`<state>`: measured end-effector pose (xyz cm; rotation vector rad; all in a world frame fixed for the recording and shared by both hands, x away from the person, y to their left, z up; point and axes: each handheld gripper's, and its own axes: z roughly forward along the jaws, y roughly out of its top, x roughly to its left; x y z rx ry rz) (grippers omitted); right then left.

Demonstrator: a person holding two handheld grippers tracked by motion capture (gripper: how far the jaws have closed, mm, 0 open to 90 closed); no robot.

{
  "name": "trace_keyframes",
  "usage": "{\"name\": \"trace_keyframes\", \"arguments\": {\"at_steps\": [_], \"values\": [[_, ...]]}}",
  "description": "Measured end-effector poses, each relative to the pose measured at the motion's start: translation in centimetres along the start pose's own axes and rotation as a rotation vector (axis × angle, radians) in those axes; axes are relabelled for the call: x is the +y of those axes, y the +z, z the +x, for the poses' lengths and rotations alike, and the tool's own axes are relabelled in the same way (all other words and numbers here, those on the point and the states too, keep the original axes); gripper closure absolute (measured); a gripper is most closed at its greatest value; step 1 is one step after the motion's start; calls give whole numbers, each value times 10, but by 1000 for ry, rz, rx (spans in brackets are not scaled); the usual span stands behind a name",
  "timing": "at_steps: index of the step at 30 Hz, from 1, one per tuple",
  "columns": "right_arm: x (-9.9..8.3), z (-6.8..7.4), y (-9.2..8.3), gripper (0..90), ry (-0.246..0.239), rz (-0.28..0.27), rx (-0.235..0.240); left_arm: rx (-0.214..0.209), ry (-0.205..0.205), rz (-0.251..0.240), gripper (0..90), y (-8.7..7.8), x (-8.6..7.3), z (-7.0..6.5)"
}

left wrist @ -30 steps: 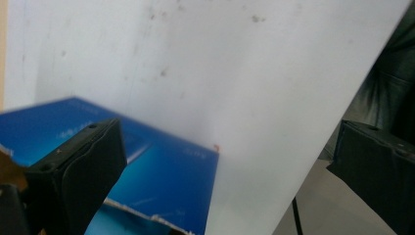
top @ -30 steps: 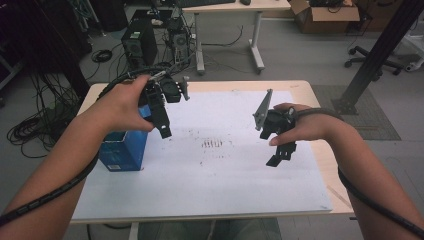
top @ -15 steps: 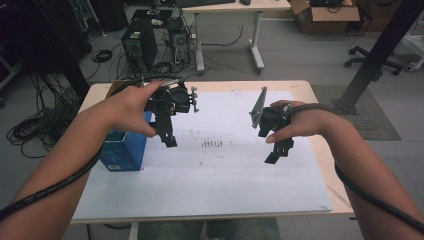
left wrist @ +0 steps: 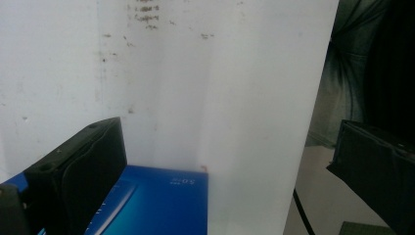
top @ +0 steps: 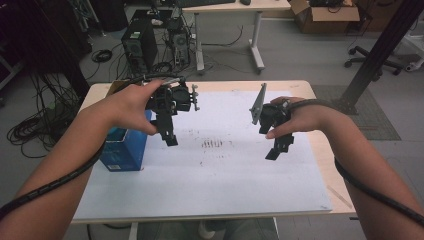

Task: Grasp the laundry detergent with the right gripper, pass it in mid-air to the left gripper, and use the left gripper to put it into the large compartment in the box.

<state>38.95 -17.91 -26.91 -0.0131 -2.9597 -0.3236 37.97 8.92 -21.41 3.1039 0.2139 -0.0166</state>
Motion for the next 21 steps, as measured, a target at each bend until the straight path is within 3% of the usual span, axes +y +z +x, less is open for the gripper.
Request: {"name": "trace_keyframes", "arguments": {"at_steps": [21], "values": [[-1, -1, -3, 35, 2, -6, -3, -21, 21, -7, 2, 4, 6, 2]]}}
